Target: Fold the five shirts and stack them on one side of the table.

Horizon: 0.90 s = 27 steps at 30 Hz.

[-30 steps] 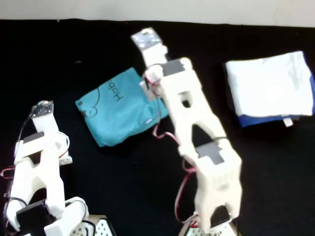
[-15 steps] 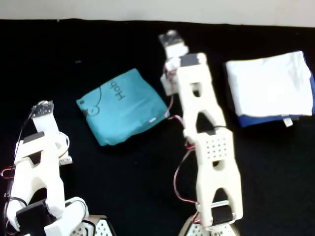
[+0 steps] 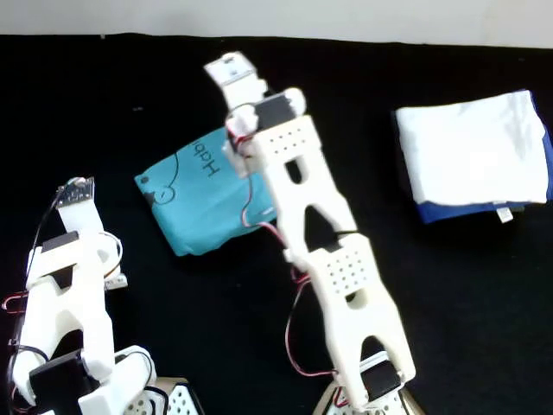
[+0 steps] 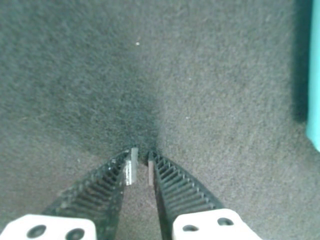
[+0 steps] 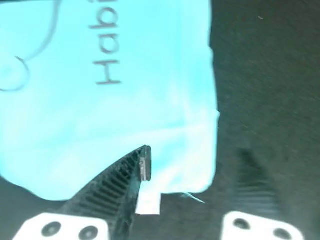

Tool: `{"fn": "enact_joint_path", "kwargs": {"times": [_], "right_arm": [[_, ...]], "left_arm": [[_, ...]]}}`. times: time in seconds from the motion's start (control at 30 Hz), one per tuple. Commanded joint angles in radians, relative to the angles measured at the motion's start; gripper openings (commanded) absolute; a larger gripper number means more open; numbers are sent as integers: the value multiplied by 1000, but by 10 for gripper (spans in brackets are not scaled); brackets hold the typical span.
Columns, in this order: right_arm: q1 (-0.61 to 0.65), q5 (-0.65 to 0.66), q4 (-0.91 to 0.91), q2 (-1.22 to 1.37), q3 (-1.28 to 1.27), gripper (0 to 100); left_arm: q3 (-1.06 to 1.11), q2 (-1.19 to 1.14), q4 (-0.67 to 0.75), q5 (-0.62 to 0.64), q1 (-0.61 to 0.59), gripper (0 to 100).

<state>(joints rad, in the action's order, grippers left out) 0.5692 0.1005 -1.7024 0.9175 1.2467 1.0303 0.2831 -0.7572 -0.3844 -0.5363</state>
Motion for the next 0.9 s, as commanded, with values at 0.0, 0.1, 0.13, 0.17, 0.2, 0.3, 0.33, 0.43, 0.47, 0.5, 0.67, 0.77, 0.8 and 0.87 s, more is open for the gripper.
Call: {"fn": "enact_joint_path", "kwargs": {"times": [0.0, 0.1, 0.13, 0.17, 0.2, 0.3, 0.33, 0.43, 0.47, 0.5, 0.67, 0.77, 0.8, 0.87], "right_arm": [[24, -25, 87, -2, -64, 354], [27, -28, 156, -2, -183, 354], [28, -28, 177, -2, -225, 354], [31, -28, 200, -2, -260, 354], [33, -28, 222, -2, -289, 354], [33, -26, 285, -2, -355, 354], [33, -23, 300, -2, -374, 354], [33, -21, 320, -2, -432, 334], [33, -17, 321, -2, -447, 303], [33, 3, 321, -2, -461, 259], [27, 144, 317, -2, -490, 1], [8, 157, 295, -2, -483, 12], [1, 157, 286, -5, -481, 6], [-21, 157, 266, -16, -476, 5]], "left_arm": [[-24, -12, 8, -6, -8, 63], [-24, -12, 8, -6, -8, 63], [-24, -12, 8, -6, -8, 63], [-24, -12, 8, -6, -8, 63], [-24, -12, 8, -6, -8, 63], [-24, -12, 8, -6, -8, 63], [-24, -12, 8, -6, -8, 63], [-24, -12, 8, -6, -8, 63], [-24, -12, 8, -6, -8, 63], [-24, -12, 8, -6, -8, 63], [-24, -12, 8, -6, -8, 63], [-24, -12, 8, -6, -8, 63], [-24, -12, 8, -6, -8, 63], [-24, -12, 8, -6, -8, 63]]}}
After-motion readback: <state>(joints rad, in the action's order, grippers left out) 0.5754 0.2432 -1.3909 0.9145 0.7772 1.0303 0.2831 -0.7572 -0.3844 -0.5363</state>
